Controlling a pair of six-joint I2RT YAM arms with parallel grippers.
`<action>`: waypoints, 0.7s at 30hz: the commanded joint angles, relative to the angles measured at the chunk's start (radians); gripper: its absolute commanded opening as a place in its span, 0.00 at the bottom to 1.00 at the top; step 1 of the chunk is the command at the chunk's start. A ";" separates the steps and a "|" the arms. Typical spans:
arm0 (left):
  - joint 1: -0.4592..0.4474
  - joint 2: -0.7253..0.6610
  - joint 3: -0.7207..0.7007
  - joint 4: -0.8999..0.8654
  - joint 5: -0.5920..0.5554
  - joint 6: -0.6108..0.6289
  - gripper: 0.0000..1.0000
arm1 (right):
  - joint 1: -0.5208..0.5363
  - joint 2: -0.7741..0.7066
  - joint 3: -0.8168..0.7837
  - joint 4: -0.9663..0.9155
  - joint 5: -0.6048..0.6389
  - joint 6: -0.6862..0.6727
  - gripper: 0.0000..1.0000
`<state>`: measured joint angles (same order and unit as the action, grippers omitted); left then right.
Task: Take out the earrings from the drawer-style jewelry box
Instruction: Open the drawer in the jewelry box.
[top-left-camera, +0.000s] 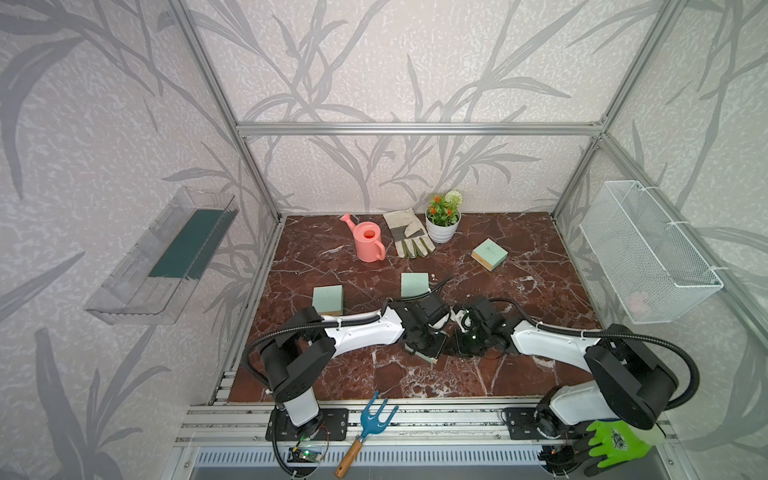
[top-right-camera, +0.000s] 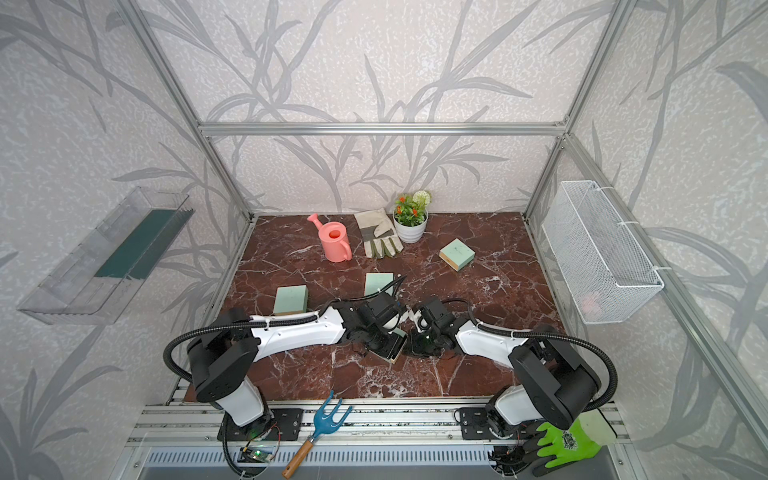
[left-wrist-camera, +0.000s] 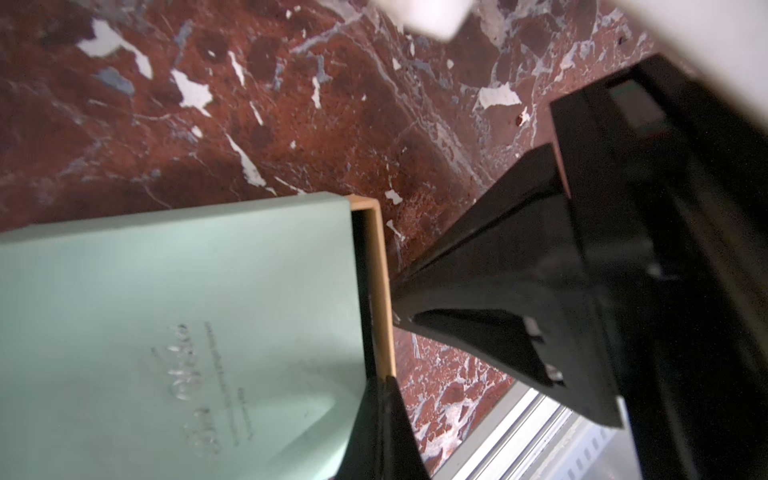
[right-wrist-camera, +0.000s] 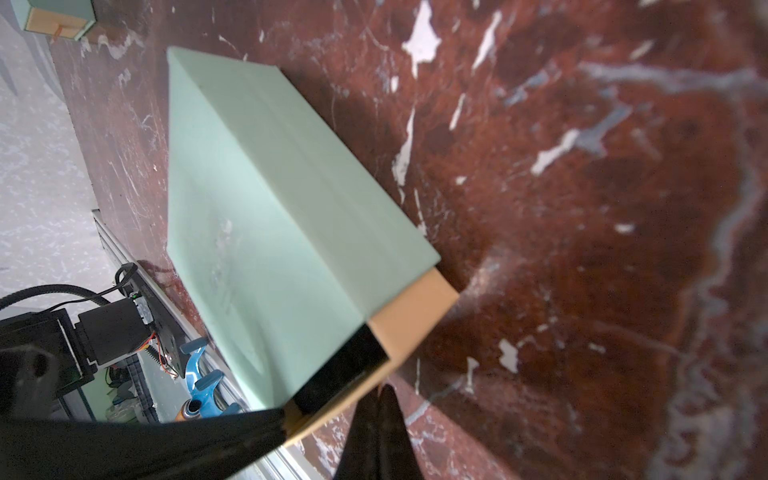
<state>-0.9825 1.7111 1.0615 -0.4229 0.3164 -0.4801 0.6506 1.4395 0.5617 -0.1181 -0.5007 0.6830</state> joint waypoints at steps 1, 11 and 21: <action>-0.004 0.017 0.025 -0.030 -0.031 0.002 0.00 | -0.011 -0.029 0.002 -0.035 0.007 -0.005 0.00; -0.004 0.033 0.039 -0.049 -0.057 0.000 0.00 | -0.027 -0.066 -0.026 -0.046 0.005 -0.006 0.00; -0.004 0.031 0.051 -0.066 -0.082 0.000 0.00 | -0.047 -0.085 -0.060 -0.052 0.008 -0.012 0.00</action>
<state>-0.9829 1.7298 1.0817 -0.4454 0.2699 -0.4877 0.6132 1.3773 0.5186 -0.1406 -0.4988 0.6827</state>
